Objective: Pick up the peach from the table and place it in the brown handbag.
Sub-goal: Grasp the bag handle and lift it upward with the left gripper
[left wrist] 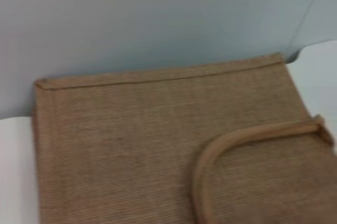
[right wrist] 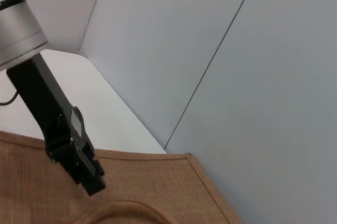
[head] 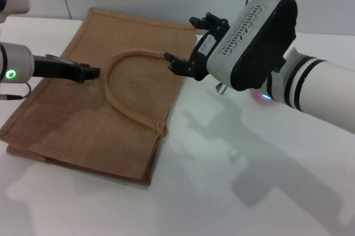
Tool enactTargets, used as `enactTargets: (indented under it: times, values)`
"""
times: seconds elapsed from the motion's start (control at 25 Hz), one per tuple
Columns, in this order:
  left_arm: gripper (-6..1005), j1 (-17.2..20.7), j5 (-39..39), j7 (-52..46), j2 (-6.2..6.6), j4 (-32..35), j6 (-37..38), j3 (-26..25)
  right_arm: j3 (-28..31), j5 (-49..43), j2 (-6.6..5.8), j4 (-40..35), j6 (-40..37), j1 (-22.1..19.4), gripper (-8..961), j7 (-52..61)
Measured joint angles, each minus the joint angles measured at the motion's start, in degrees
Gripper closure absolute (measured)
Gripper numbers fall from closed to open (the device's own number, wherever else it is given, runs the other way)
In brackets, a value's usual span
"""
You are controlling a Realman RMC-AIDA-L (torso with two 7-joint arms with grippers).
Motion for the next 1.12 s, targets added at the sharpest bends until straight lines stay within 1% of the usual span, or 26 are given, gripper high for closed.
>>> enactTargets:
  times: [0.04,0.32,0.64,1.12]
  values:
    - [704,-0.07,-0.01,0.2,-0.12,0.26,-1.46,0.03,0.1,0.0,0.0,0.05,0.03,0.0,88,0.01]
    - [704,0.32,0.11,0.3,-0.2,0.44,-4.37,0.05,0.29,0.0,-0.07,0.23,0.1,0.0,88,0.03]
    - [705,0.69,0.33,-0.59,-0.29,0.08,-5.44,0.05,0.32,0.0,-0.09,0.41,0.14,0.0,88,0.03]
    - [705,0.83,0.33,-2.81,-0.3,0.04,-4.91,-0.5,0.32,0.0,-0.09,0.45,0.14,0.0,88,0.03]
